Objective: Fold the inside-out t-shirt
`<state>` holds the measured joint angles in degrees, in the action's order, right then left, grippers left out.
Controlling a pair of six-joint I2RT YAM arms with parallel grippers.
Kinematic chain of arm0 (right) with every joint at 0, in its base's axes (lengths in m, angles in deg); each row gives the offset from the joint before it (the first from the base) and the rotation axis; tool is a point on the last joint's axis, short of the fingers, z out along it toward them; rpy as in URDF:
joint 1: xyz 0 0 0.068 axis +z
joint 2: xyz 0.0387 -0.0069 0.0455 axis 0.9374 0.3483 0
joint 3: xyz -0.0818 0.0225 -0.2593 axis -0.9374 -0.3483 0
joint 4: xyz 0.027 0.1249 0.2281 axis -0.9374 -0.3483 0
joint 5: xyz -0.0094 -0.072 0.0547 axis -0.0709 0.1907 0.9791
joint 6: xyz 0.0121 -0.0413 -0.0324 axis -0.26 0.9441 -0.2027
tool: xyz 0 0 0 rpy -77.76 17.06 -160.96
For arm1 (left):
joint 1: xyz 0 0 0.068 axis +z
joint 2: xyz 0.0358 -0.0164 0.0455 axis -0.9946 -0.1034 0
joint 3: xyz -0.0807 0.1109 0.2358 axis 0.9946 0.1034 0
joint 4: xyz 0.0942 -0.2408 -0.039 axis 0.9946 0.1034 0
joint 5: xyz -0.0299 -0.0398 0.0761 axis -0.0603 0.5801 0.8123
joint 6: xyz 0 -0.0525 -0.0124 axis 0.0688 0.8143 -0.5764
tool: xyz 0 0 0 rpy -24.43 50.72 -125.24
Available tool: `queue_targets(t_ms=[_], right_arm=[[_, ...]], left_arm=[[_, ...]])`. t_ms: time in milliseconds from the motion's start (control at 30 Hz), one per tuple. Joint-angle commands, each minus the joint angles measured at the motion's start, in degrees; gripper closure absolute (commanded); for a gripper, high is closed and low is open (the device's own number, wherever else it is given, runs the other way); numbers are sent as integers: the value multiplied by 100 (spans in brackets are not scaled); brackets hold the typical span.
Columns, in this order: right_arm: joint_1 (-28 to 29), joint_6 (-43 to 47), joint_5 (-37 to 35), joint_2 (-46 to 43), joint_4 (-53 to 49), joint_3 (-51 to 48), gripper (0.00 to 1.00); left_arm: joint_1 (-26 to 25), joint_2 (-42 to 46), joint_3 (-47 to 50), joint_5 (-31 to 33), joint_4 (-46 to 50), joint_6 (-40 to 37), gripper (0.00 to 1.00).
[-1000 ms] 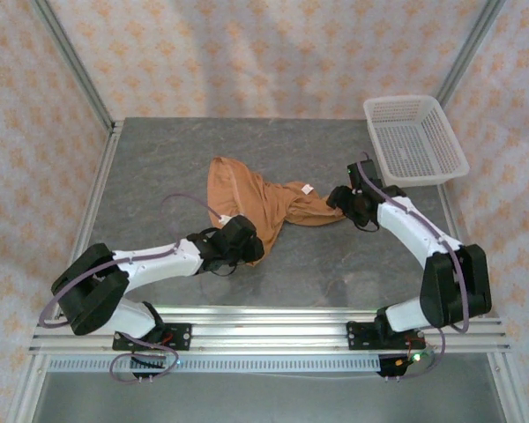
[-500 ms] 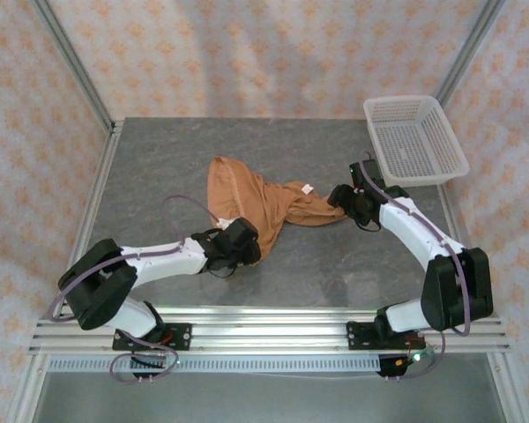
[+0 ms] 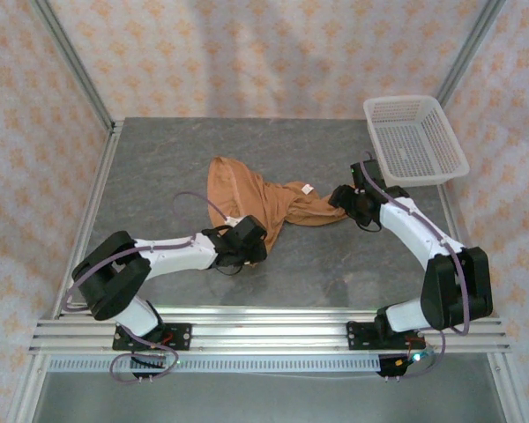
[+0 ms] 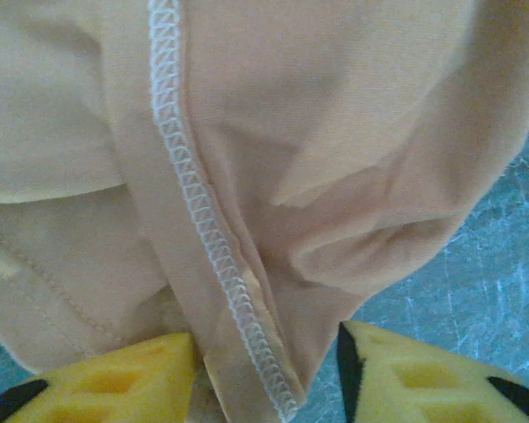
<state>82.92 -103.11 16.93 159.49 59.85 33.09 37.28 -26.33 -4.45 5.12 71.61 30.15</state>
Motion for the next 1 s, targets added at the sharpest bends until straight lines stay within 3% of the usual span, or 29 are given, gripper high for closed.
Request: queue_targets(t_ms=[0, 200, 700, 967], right_arm=[[-59, 114, -37, 22, -76, -44, 27], [-59, 115, -13, 40, -32, -66, 27], [-64, 123, 84, 50, -32, -75, 28], [-62, 203, 25, 19, -118, 4, 28]], left_arm=[[-30, 173, -137, 420, 478, -5, 47], [-32, 238, -54, 483, 472, 32, 47], [-109, -91, -431, 446, 476, 2, 57], [-113, -182, -409, 505, 585, 40, 55]])
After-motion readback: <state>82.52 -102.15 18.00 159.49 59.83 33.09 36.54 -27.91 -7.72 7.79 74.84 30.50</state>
